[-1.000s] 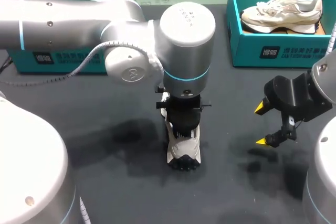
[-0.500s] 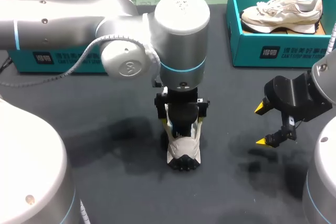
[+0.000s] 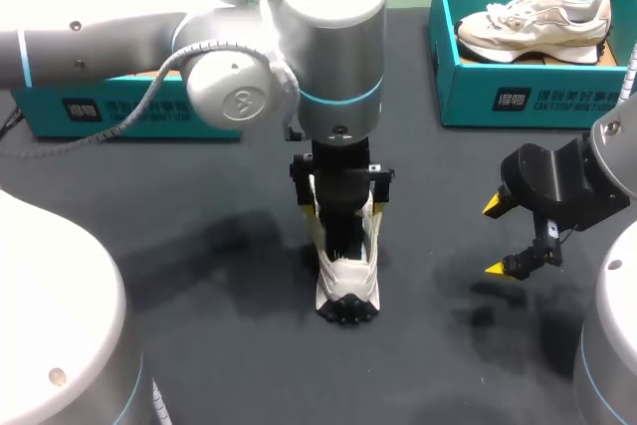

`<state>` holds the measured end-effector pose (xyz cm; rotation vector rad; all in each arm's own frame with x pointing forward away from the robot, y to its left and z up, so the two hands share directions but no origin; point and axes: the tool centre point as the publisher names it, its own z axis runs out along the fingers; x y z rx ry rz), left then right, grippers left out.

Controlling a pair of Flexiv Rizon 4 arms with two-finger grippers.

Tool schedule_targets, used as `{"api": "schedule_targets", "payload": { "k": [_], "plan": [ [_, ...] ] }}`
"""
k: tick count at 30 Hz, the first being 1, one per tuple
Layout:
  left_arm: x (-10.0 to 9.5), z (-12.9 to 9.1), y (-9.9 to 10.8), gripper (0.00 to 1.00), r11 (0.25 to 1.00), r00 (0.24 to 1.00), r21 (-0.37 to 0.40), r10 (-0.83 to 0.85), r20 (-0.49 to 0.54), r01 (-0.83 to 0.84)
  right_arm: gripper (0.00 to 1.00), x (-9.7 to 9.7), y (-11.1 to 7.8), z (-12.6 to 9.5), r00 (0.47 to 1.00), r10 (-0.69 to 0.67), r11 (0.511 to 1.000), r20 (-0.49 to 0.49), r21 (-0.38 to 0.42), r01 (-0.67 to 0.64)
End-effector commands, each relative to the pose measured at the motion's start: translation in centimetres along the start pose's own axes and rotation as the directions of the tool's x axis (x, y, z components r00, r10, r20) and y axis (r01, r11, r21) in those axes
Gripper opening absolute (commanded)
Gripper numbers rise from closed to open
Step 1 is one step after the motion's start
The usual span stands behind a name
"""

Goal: Take the shoe out of the shoebox, open the shoe tongue, remove and reinsert the insole, then place the shoe into the shoebox

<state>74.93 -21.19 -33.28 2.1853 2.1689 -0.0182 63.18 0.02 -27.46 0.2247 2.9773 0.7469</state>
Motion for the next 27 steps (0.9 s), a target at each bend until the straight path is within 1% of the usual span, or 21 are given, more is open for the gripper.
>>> {"api": "schedule_targets", "payload": {
  "k": [1, 6, 10, 15, 19, 23, 24, 25, 26, 27],
  "plan": [
    [-0.1, -0.4, 0.8, 1.0, 1.0, 1.0, 0.001, -0.001, -0.004, 0.001, 1.0, 0.2, -0.1, 0.0, 1.0, 0.0, 1.0, 0.004, 0.001, 0.0],
    [0.0, -1.1, 2.0, 1.0, 1.0, 1.0, -0.011, -0.009, -0.005, 0.009, 1.0, 0.2, -0.1, 0.0, 1.0, 0.0, 1.0, 0.004, 0.001, 0.0],
    [0.2, -2.2, 3.3, 1.0, 0.999, 1.0, -0.031, -0.018, -0.006, 0.018, 1.0, 0.2, -0.1, 0.0, 1.0, 0.0, 1.0, 0.004, 0.001, 0.0],
    [0.5, -3.5, 5.3, 1.0, 0.998, 1.0, -0.051, -0.029, -0.007, 0.028, 1.0, 0.2, -0.1, 0.0, 1.0, 0.0, 1.0, 0.004, 0.001, 0.0],
    [0.3, -4.4, 7.3, 1.0, 1.0, 0.999, 0.008, -0.027, 0.022, 0.027, 1.0, 0.2, -0.1, 0.0, 1.0, 0.0, 1.0, 0.004, 0.001, 0.0],
    [-0.1, -4.7, 8.4, 1.0, 1.0, 1.0, 0.019, -0.023, 0.017, 0.023, 1.0, 0.2, -0.1, 0.0, 1.0, 0.0, 1.0, 0.004, 0.001, 0.0],
    [-0.2, -4.7, 8.7, 0.96, 1.0, 1.0, 0.024, -0.017, 0.008, 0.017, 1.0, 0.2, -0.1, 0.0, 1.0, 0.0, 1.0, 0.004, 0.001, 0.0],
    [-0.3, -4.7, 9.0, 0.95, 1.0, 1.0, 0.024, -0.018, 0.008, 0.018, 1.0, 0.2, -0.1, 0.0, 1.0, 0.0, 1.0, 0.004, 0.001, 0.0],
    [-0.4, -4.7, 9.3, 0.82, 0.999, 1.0, 0.041, -0.011, 0.005, 0.01, 1.0, 0.2, -0.1, 0.0, 1.0, 0.0, 1.0, 0.004, 0.001, 0.0],
    [-0.4, -4.8, 9.4, 0.74, 0.999, 1.0, 0.045, -0.01, 0.004, 0.01, 1.0, 0.2, -0.1, 0.0, 1.0, 0.0, 1.0, 0.004, 0.001, 0.0]
  ]
}}
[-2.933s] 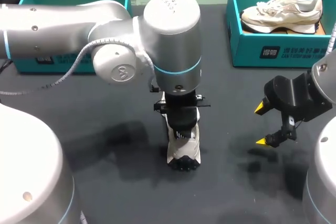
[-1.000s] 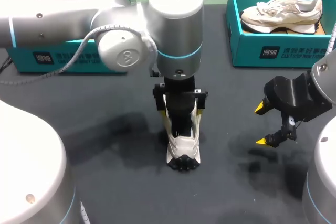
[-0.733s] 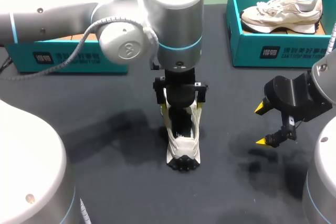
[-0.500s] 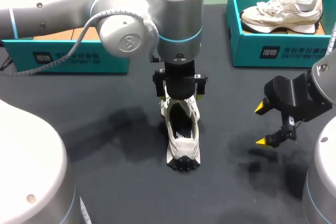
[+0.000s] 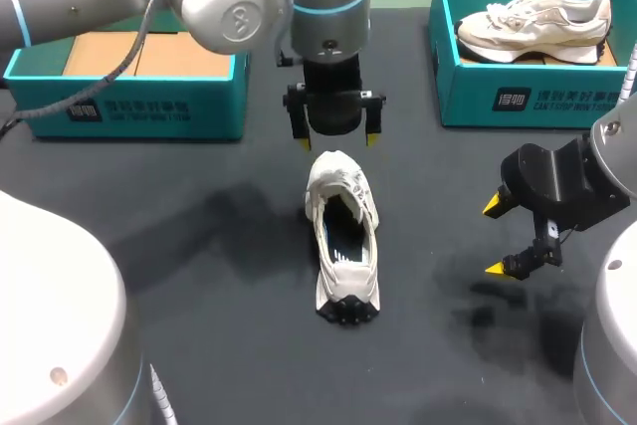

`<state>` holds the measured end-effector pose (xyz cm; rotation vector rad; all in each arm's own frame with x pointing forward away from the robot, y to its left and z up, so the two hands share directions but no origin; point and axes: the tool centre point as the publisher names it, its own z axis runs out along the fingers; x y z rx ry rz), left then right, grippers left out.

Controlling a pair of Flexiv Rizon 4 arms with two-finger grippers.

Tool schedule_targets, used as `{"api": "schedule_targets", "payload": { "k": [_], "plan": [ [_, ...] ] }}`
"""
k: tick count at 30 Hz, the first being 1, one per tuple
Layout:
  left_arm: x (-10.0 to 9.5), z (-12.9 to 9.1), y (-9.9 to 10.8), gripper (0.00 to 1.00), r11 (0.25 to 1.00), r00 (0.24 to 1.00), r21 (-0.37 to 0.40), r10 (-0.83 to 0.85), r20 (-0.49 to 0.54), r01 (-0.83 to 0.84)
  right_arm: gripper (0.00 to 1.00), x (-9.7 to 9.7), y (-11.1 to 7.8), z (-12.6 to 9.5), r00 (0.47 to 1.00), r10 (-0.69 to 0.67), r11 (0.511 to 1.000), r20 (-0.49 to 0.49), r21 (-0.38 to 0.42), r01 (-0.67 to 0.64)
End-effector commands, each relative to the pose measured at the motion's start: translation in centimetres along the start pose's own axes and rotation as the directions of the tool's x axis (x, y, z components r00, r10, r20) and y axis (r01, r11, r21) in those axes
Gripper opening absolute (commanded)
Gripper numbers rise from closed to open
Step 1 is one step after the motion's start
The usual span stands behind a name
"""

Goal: Take the shoe out of the shoebox, open the shoe tongue, remove and reinsert the insole, then place the shoe into the shoebox

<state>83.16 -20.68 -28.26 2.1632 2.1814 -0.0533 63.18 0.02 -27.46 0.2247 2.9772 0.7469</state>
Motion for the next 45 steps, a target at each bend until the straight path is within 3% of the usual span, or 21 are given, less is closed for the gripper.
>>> {"api": "schedule_targets", "payload": {
  "k": [1, 4, 6, 7, 18, 25, 39, 45],
  "plan": [
    [-0.8, 0.0, 1.1, 0.73, 1.0, 1.0, 0.031, 0.005, -0.019, -0.004, 1.0, 0.2, -0.1, 0.0, 1.0, 0.0, 1.0, 0.004, 0.001, 0.0],
    [-1.0, 0.0, 1.0, 0.63, 0.999, 1.0, 0.045, 0.018, -0.022, -0.017, 1.0, 0.2, -0.1, 0.0, 1.0, 0.0, 1.0, 0.004, 0.001, 0.0],
    [-1.1, 0.1, 0.8, 0.49, 0.998, 1.0, 0.058, 0.024, -0.018, -0.023, 1.0, 0.2, -0.1, 0.0, 1.0, 0.0, 1.0, 0.004, 0.001, 0.0],
    [-1.1, 0.2, 0.7, 0.47, 0.997, 0.999, 0.07, 0.031, -0.018, -0.029, 1.0, 0.2, -0.1, 0.0, 1.0, 0.0, 1.0, 0.004, 0.001, 0.0],
    [-0.8, 1.3, -1.5, 0.46, 0.989, 0.998, 0.132, 0.066, -0.015, -0.064, 1.0, 0.2, -0.1, 0.0, 1.0, 0.0, 1.0, 0.004, 0.001, 0.0],
    [-0.4, 2.9, -4.3, 0.4, 0.978, 0.995, 0.184, 0.103, -0.017, -0.098, 1.0, 0.2, -0.1, 0.0, 1.0, 0.0, 1.0, 0.004, 0.001, 0.0],
    [0.7, 5.8, -9.2, 0.39, 0.956, 0.99, 0.263, 0.139, -0.023, -0.128, 1.0, 0.2, -0.1, 0.0, 1.0, 0.0, 1.0, 0.004, 0.001, 0.0],
    [0.9, 3.1, -8.7, 0.4, 0.968, 0.992, 0.216, 0.129, 0.015, -0.129, 1.0, 0.2, -0.1, 0.0, 1.0, 0.0, 1.0, 0.004, 0.001, 0.0]
  ]
}}
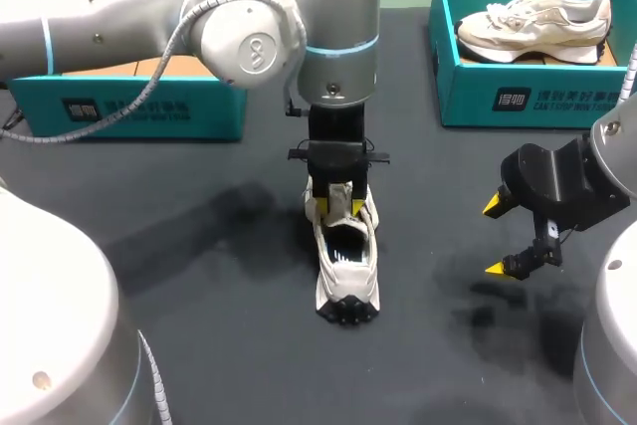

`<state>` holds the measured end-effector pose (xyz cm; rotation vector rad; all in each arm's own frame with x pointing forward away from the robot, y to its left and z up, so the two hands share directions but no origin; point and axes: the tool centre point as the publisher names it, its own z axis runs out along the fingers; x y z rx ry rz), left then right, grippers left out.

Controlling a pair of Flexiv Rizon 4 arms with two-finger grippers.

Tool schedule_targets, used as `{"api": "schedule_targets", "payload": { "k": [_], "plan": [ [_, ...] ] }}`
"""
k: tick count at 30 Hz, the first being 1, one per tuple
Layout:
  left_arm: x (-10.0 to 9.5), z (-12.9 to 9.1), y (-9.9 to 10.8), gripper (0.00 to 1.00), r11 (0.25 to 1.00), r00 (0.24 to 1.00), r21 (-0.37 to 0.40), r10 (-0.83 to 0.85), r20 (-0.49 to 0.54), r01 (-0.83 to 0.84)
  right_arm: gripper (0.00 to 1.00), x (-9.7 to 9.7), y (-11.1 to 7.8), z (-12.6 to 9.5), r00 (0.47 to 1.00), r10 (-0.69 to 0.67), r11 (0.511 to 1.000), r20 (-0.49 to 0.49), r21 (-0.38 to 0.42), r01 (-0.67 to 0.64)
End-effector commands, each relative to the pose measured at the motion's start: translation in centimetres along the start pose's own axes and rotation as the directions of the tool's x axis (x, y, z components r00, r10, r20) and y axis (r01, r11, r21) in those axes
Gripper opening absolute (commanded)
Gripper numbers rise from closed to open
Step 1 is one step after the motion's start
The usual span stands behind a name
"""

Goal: Take the shoe out of the shoebox, open the shoe tongue, remove and reinsert the insole, then place the shoe into the shoebox

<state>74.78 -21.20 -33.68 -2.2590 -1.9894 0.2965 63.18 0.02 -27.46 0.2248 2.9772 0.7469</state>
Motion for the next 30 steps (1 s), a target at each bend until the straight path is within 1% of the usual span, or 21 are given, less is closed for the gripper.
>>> {"api": "schedule_targets", "payload": {
  "k": [1, 3, 6, 9, 11, 15, 18, 19, 22, 27, 29, 30],
  "plan": [
    [0.9, -2.6, -0.8, 0.4, 0.999, 1.0, -0.05, 0.005, 0.022, -0.004, 1.0, 0.2, -0.1, 0.0, 1.0, 0.0, 1.0, 0.004, 0.001, 0.0],
    [0.9, -3.5, -0.6, 0.41, 0.998, 0.999, -0.06, 0.005, 0.04, -0.002, 1.0, 0.2, -0.1, 0.0, 1.0, 0.0, 1.0, 0.004, 0.001, 0.0],
    [0.5, -3.6, -0.2, 0.4, 0.998, 0.999, -0.058, -0.001, 0.049, 0.004, 1.0, 0.2, -0.1, 0.0, 1.0, 0.0, 1.0, 0.004, 0.001, 0.0],
    [-0.3, -1.9, -0.1, 0.38, 1.0, 0.999, -0.031, -0.001, 0.04, 0.002, 1.0, 0.2, -0.1, 0.0, 1.0, 0.0, 1.0, 0.004, 0.001, 0.0],
    [-0.6, -0.5, -0.4, 0.33, 1.0, 1.0, -0.013, 0.0, 0.029, 0.0, 1.0, 0.2, -0.1, 0.0, 1.0, 0.0, 1.0, 0.004, 0.001, 0.0],
    [-0.3, 1.4, -1.5, 0.23, 1.0, 1.0, 0.03, 0.008, 0.018, -0.009, 1.0, 0.2, -0.1, 0.0, 1.0, 0.0, 1.0, 0.004, 0.001, 0.0],
    [0.1, 2.1, -1.9, 0.24, 0.999, 1.0, 0.046, 0.007, 0.011, -0.007, 1.0, 0.2, -0.1, 0.0, 1.0, 0.0, 1.0, 0.004, 0.001, 0.0],
    [0.2, 2.2, -2.0, 0.25, 0.999, 1.0, 0.041, 0.003, 0.004, -0.003, 1.0, 0.2, -0.1, 0.0, 1.0, 0.0, 1.0, 0.004, 0.001, 0.0],
    [0.4, 1.0, -2.4, 0.26, 1.0, 1.0, 0.014, 0.002, 0.017, -0.002, 1.0, 0.2, -0.1, 0.0, 1.0, 0.0, 1.0, 0.004, 0.001, 0.0],
    [0.4, -2.5, -3.1, 0.3, 0.999, 0.998, -0.048, 0.016, 0.059, -0.013, 1.0, 0.2, -0.1, 0.0, 1.0, 0.0, 1.0, 0.004, 0.001, 0.0],
    [0.3, -3.7, -3.1, 0.33, 0.998, 0.998, -0.06, 0.004, 0.062, -0.001, 1.0, 0.2, -0.1, 0.0, 1.0, 0.0, 1.0, 0.004, 0.001, 0.0],
    [0.3, -4.2, -3.1, 0.35, 0.998, 0.998, -0.053, -0.011, 0.059, 0.014, 1.0, 0.2, -0.1, 0.0, 1.0, 0.0, 1.0, 0.004, 0.001, 0.0]
  ]
}}
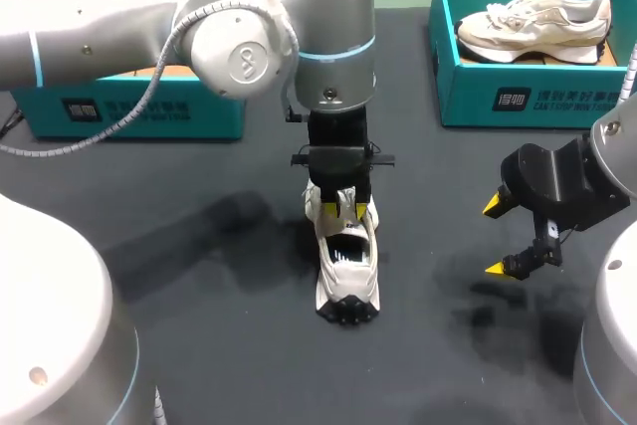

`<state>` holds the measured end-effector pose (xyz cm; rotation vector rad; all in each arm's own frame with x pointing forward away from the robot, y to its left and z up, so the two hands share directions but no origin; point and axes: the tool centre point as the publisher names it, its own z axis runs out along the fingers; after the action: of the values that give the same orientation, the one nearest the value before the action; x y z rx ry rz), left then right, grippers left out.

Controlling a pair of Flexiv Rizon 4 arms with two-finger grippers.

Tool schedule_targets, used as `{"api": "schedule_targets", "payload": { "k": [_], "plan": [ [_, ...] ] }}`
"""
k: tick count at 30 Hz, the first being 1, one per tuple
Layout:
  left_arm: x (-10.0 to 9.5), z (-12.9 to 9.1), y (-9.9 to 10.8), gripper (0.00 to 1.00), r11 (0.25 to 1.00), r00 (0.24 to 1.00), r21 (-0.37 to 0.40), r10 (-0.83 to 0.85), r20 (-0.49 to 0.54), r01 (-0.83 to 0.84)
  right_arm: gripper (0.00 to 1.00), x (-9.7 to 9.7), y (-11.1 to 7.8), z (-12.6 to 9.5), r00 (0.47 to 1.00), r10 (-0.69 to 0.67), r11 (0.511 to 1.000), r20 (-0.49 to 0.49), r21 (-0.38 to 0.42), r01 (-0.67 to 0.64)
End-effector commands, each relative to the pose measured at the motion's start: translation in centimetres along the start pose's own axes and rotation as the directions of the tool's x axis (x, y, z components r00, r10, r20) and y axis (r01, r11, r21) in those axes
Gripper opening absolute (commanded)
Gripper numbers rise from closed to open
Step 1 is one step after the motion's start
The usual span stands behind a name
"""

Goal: Take the shoe out of the shoebox, open the shoe tongue, remove and reinsert the insole, then place the shoe into the shoebox

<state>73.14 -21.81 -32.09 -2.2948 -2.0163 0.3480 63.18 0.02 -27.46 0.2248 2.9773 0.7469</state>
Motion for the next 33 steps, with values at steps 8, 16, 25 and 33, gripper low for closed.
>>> {"api": "schedule_targets", "payload": {
  "k": [8, 16, 25, 33],
  "plan": [
    [1.1, -6.1, -1.9, 1.0, 0.974, 0.973, -0.002, -0.228, -0.023, 0.228, 1.0, 0.2, -0.1, 0.0, 1.0, 0.0, 1.0, 0.004, 0.001, 0.0],
    [1.0, -6.8, -2.8, 1.0, 0.902, 0.907, 0.123, -0.399, -0.132, 0.414, 1.0, 0.2, -0.1, 0.0, 1.0, 0.0, 1.0, 0.004, 0.001, 0.0],
    [0.9, -6.4, -3.2, 1.0, 0.881, 0.888, 0.124, -0.442, -0.125, 0.456, 1.0, 0.2, -0.1, 0.0, 1.0, 0.0, 1.0, 0.004, 0.001, 0.0],
    [1.0, -5.8, -7.7, 1.0, 0.606, 0.606, 0.015, -0.794, -0.044, 0.795, 1.0, 0.2, -0.1, 0.0, 1.0, 0.0, 1.0, 0.004, 0.001, 0.0]
  ]
}}
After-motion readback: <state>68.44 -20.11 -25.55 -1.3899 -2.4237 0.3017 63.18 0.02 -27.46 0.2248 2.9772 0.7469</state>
